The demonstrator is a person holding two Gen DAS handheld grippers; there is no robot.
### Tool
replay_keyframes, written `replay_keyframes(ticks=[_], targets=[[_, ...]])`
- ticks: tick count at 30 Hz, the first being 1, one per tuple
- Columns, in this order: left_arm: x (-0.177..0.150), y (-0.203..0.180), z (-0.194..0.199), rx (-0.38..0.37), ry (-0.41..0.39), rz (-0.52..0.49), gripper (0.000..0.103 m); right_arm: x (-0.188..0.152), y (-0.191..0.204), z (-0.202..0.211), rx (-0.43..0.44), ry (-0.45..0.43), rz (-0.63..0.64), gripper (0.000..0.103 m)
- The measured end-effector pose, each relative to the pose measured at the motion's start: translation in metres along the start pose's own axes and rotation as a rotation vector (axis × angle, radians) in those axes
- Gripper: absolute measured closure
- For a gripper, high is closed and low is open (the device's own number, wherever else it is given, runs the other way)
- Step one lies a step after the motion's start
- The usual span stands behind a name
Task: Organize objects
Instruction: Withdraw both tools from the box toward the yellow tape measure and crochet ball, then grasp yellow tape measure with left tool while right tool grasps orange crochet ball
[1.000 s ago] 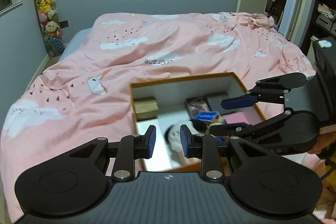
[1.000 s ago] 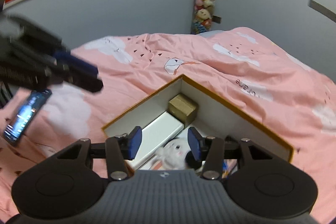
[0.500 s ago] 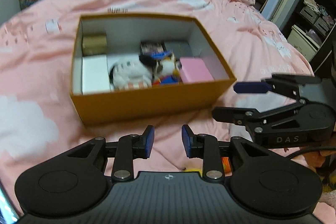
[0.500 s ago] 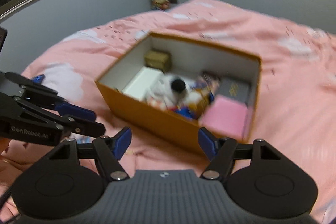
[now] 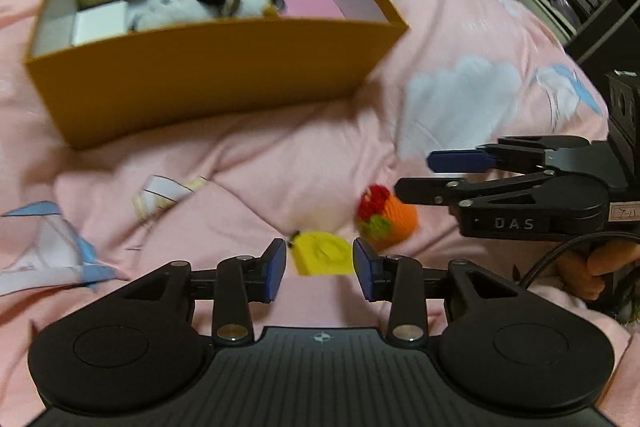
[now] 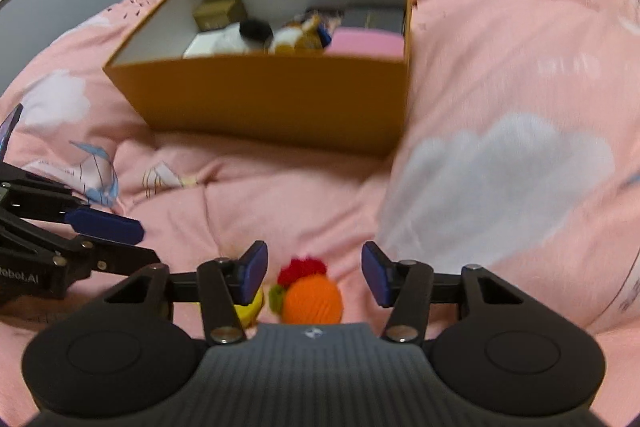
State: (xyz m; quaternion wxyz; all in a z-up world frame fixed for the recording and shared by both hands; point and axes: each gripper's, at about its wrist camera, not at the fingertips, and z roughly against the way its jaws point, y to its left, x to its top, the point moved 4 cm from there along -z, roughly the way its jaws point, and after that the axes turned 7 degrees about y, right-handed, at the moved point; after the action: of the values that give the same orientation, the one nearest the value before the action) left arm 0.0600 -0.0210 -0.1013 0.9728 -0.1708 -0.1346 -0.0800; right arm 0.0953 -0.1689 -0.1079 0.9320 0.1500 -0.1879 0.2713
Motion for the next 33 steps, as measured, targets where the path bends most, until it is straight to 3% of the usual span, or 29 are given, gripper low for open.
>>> replay_keyframes(ticks=[8,12,17,22,27,33], targets=[[0.007,0.011,-0.043,-0.05,0.128,0.099,0.054,-0.01,-0.004,-0.028,0.021,0.112,-0.031,0.049],[0.006,0.003,-0.055,-0.016,0.163,0.06,0.047,-0.013,-0.01,-0.042,0.064,0.152,-0.066,0.049],[0.008,-0.011,-0.061,0.022,0.173,-0.014,0.038,-0.014,-0.016,-0.039,0.088,0.141,-0.109,0.063],[0.013,-0.02,-0.074,0.068,0.203,-0.051,0.032,-0.013,-0.021,-0.037,0.095,0.134,-0.141,0.063],[0.015,-0.024,-0.083,0.121,0.226,-0.068,0.032,-0.013,-0.023,-0.039,0.109,0.138,-0.144,0.062],[0.016,-0.018,-0.083,0.117,0.229,-0.038,0.041,-0.013,-0.02,-0.045,0.138,0.159,-0.131,0.052]])
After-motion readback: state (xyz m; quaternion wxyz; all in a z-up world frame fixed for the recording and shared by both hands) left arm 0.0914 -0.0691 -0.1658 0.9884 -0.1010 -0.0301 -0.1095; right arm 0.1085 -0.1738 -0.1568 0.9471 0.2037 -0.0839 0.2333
